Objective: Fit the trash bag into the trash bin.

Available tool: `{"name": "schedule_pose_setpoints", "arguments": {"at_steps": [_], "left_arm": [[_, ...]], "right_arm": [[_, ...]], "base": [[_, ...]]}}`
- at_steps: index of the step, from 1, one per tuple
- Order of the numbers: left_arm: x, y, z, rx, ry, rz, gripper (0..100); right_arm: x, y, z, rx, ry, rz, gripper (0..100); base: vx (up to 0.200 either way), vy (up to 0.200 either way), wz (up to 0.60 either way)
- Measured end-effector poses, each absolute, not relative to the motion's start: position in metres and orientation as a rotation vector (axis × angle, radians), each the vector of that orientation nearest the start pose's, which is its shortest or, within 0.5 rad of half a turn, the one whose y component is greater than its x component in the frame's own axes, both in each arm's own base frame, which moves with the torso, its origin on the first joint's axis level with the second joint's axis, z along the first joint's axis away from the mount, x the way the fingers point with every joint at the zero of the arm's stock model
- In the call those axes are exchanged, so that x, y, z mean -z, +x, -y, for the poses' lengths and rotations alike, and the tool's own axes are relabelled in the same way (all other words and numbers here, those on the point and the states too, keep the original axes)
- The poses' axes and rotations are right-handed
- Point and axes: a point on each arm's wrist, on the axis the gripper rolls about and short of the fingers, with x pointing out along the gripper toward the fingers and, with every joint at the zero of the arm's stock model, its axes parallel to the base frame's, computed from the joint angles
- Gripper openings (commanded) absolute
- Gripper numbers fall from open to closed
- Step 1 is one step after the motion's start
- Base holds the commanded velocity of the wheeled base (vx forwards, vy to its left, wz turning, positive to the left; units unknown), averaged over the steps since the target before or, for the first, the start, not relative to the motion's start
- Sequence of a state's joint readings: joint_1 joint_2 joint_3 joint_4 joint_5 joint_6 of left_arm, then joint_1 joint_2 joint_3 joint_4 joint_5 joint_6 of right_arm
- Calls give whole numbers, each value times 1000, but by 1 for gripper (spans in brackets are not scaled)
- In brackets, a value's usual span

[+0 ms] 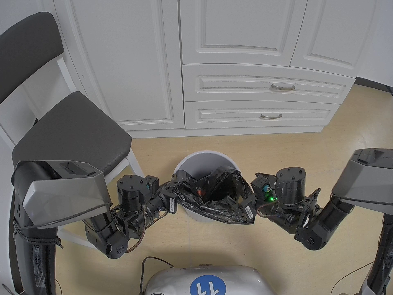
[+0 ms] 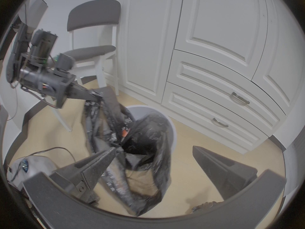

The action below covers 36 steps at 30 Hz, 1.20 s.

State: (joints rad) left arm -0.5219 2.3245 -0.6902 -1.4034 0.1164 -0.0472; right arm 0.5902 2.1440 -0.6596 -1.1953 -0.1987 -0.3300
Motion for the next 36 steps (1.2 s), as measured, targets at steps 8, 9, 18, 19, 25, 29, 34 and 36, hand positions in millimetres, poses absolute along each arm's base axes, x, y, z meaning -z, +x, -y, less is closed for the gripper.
{"name": "schedule_pose_setpoints", "arguments": {"at_steps": [8, 9, 18, 19, 25, 29, 34, 36], "left_arm": [[-15, 320, 181, 399, 30, -232, 0], [-15, 320, 181, 399, 30, -232, 0], [-15, 324, 177, 383, 27, -227, 0], [-16, 326, 176, 380, 25, -224, 0], [-17, 333, 169, 355, 19, -215, 0], [-16, 337, 163, 347, 14, -214, 0], [-14, 341, 159, 343, 9, -215, 0], [-14, 343, 159, 339, 3, -205, 0]], "right_arm": [[-44, 334, -175, -339, -427, -204, 0], [-43, 337, -174, -331, -424, -202, 0], [-36, 346, -172, -309, -401, -185, 0], [-34, 344, -171, -309, -404, -195, 0], [-22, 325, -160, -290, -437, -276, 0], [-12, 299, -153, -268, -471, -336, 0], [-6, 267, -155, -256, -493, -322, 0], [0, 254, -161, -273, -511, -328, 0]], "base": [[0, 0, 0], [0, 0, 0], [0, 0, 0], [0, 0, 0], [0, 0, 0], [0, 0, 0], [0, 0, 0], [0, 0, 0]]}}
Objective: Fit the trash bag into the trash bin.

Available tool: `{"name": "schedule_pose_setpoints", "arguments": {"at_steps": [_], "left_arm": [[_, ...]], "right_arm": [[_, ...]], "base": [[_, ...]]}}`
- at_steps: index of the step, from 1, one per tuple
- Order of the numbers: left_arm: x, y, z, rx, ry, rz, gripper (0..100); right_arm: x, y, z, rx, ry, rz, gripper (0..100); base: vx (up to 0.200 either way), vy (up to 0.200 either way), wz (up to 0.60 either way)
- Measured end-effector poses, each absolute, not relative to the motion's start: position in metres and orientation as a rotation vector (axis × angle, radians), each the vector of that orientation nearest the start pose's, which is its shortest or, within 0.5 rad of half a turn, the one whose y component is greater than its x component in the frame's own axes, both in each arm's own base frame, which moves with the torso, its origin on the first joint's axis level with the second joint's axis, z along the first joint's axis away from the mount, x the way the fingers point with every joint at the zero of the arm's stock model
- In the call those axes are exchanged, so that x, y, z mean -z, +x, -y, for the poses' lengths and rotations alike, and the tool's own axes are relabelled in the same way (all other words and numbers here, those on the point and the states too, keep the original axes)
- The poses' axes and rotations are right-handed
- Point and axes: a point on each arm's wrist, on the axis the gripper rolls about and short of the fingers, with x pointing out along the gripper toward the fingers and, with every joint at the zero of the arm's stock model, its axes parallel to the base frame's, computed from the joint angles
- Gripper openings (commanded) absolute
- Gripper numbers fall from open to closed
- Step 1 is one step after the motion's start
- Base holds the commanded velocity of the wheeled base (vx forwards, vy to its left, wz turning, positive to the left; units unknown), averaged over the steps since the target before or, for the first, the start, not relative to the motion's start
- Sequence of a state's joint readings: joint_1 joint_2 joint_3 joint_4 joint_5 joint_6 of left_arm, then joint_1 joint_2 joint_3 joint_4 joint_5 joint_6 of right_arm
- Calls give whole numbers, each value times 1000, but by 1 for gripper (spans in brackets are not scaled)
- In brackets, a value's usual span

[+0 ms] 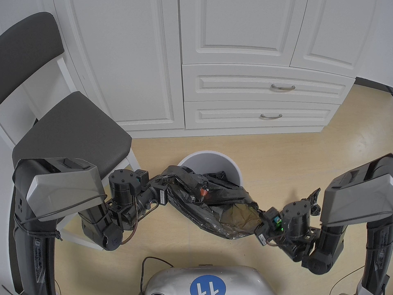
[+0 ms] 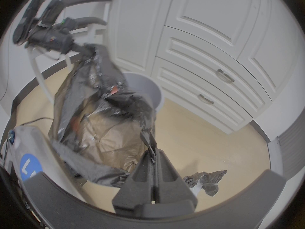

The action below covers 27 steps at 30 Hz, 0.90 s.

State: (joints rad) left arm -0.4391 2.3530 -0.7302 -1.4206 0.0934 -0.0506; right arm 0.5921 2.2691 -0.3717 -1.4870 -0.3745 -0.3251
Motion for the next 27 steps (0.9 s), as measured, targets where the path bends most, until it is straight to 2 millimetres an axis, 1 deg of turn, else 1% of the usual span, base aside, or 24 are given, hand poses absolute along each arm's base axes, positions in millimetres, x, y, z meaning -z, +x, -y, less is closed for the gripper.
{"name": "schedule_pose_setpoints", "arguments": {"at_steps": [5, 8, 10, 11, 15, 20, 23, 27], "left_arm": [[-14, 350, 158, 331, -15, -151, 0], [-13, 352, 158, 328, -18, -139, 0], [-13, 352, 158, 328, -18, -138, 0], [-13, 352, 157, 329, -18, -139, 0], [-13, 351, 159, 333, -20, -132, 0], [-16, 349, 159, 338, -21, -122, 0], [-17, 348, 159, 341, -21, -121, 0], [-18, 346, 160, 346, -20, -120, 0]], "right_arm": [[19, 229, -178, -338, -566, -356, 0], [31, 220, -183, -366, -603, -387, 0], [35, 217, -183, -372, -616, -402, 0], [36, 216, -182, -374, -622, -408, 100], [37, 213, -180, -379, -631, -419, 100], [23, 210, -178, -384, -614, -391, 100], [10, 208, -175, -385, -601, -362, 100], [-16, 202, -171, -386, -571, -293, 100]], "base": [[0, 0, 0], [0, 0, 0], [0, 0, 0], [0, 0, 0], [0, 0, 0], [0, 0, 0], [0, 0, 0], [0, 0, 0]]}}
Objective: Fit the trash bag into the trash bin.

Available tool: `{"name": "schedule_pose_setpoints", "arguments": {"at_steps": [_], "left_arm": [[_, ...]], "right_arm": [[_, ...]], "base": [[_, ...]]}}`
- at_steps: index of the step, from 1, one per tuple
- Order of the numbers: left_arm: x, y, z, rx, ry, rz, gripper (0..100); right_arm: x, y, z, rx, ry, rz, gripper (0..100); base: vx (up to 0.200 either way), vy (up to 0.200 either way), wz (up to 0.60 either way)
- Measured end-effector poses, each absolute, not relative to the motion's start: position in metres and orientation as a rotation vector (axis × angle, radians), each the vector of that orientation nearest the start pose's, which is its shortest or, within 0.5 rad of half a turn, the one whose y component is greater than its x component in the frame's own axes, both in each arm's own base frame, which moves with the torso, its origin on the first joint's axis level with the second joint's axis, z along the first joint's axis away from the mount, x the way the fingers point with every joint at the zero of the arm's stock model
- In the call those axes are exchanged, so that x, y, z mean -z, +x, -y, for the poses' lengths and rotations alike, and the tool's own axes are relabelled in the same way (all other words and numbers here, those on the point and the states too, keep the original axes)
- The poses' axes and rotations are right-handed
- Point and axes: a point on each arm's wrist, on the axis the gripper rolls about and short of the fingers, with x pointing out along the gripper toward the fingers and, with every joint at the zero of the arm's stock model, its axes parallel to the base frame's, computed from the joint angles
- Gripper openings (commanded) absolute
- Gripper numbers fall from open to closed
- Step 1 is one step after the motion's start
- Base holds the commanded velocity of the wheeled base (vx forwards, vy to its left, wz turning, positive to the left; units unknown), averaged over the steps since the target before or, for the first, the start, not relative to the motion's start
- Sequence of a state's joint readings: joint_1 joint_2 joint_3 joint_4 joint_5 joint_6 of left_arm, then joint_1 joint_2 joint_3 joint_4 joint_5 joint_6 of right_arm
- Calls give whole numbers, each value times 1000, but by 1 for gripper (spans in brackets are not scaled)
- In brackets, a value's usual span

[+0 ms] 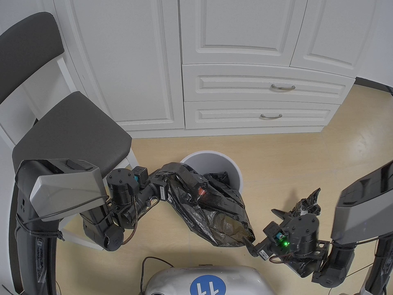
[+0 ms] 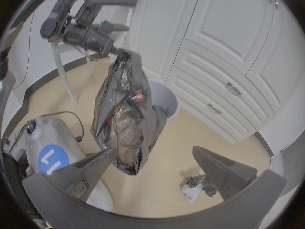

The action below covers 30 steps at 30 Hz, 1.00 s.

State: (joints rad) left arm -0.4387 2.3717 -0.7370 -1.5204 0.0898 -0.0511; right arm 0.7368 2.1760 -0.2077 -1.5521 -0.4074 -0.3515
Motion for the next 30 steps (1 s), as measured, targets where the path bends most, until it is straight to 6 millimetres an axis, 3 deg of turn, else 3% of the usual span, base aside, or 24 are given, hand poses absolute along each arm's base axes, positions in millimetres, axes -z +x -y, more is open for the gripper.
{"name": "schedule_pose_setpoints", "arguments": {"at_steps": [6, 11, 15, 19, 30], "left_arm": [[-20, 342, 163, 354, -17, -121, 0], [-21, 341, 165, 360, -17, -118, 0], [-21, 341, 165, 362, -16, -117, 0], [-22, 341, 165, 361, -17, -115, 0], [-22, 342, 163, 358, -16, -115, 0]], "right_arm": [[-50, 199, -171, -377, -505, -175, 100], [-66, 216, -184, -359, -454, -99, 100], [-68, 230, -196, -366, -481, -151, 100], [-73, 247, -215, -386, -522, -238, 100], [-111, 296, -281, -369, -544, -289, 100]], "base": [[0, 0, 0], [0, 0, 0], [0, 0, 0], [0, 0, 0], [0, 0, 0]]}}
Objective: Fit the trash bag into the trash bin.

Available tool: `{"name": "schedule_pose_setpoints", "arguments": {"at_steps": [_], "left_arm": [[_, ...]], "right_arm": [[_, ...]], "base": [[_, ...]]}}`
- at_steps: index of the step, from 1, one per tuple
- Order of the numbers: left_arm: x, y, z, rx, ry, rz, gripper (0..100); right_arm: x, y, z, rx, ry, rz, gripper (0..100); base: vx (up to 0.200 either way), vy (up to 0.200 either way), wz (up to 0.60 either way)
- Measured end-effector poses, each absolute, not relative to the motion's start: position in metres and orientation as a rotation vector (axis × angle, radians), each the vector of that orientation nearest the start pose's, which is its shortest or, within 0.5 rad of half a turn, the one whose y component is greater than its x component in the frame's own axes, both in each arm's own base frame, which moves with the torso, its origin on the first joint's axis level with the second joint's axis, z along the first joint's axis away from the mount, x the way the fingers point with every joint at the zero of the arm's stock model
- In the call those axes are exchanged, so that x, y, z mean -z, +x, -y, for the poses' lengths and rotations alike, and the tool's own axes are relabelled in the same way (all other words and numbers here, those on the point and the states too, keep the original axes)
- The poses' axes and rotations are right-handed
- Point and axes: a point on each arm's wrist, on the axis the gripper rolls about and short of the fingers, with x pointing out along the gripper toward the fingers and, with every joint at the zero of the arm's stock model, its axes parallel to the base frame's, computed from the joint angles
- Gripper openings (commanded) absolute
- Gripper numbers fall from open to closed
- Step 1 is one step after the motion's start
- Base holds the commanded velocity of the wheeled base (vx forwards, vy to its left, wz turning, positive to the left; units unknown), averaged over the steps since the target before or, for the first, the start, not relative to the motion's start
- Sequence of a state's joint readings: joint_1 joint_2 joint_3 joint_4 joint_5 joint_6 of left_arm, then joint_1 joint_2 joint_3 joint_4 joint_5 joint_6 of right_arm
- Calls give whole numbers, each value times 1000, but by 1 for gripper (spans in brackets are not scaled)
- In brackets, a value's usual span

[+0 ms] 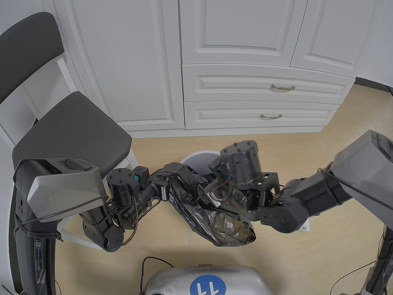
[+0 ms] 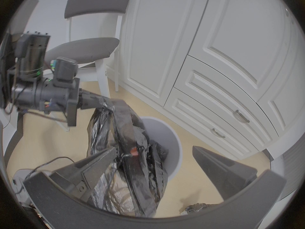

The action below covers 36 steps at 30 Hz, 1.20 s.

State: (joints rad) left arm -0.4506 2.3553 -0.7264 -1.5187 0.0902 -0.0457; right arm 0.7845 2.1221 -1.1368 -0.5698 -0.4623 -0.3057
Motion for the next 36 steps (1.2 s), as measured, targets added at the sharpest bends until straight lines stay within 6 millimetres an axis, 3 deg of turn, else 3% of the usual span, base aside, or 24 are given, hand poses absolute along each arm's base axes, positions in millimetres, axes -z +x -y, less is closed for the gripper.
{"name": "schedule_pose_setpoints", "arguments": {"at_steps": [5, 13, 25, 36], "left_arm": [[-22, 344, 160, 348, -17, -114, 0], [-23, 348, 154, 334, -19, -108, 0], [-26, 349, 151, 326, -21, -101, 0], [-26, 350, 151, 324, -22, -100, 0]], "right_arm": [[-110, 314, -309, -355, -577, -328, 100], [-79, 330, -334, -301, -678, -400, 100], [-58, 340, -343, -292, -690, -415, 100], [-40, 359, -333, -233, -709, -444, 100]], "base": [[0, 0, 0], [0, 0, 0], [0, 0, 0], [0, 0, 0]]}}
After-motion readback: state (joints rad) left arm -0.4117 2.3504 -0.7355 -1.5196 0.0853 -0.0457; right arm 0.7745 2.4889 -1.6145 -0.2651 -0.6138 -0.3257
